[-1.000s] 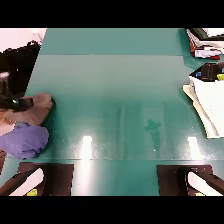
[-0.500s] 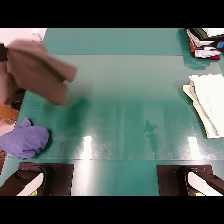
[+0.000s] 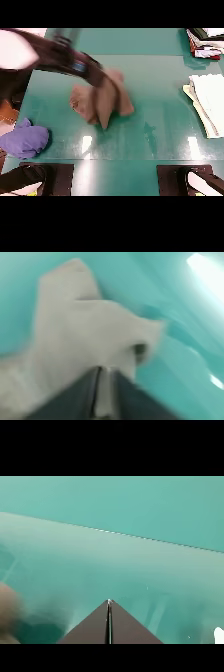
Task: Fold the shirts.
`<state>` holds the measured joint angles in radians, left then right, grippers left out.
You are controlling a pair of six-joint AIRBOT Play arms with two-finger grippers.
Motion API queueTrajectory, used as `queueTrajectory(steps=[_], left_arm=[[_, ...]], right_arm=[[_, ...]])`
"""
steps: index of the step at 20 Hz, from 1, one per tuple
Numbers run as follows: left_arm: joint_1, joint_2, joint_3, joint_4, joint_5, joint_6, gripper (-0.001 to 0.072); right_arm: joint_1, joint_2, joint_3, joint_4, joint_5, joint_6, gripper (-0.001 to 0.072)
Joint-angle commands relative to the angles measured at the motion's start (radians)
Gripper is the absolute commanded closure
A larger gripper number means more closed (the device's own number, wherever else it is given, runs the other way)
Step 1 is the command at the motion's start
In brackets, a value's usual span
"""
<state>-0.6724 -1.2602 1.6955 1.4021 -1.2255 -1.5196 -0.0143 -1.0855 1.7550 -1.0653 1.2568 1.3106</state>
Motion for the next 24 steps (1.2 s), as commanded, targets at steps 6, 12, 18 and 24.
queueTrajectory(steps=[6, 12, 18, 24], left_arm=[[0.091, -0.193, 0.005, 0.126, 0.041, 0.041, 0.0208], [0.555, -0.198, -0.165, -0.035, -0.005, 0.001, 0.0208], [0.780, -0.200, -0.542, -0.293, 0.188, 0.069, 0.0208], [0.721, -0.266, -0.591, -0.415, 0.222, 0.190, 0.0209]], right_arm=[[0.000, 0.000, 0.004, -0.001, 0.012, 0.008, 0.0698], [0.000, -0.024, 0.004, 0.000, 0.061, 0.009, 0.0698], [0.050, -0.096, 0.004, -0.002, 0.108, 0.010, 0.0698], [0.093, -0.147, 0.004, -0.001, 0.116, 0.010, 0.0698]])
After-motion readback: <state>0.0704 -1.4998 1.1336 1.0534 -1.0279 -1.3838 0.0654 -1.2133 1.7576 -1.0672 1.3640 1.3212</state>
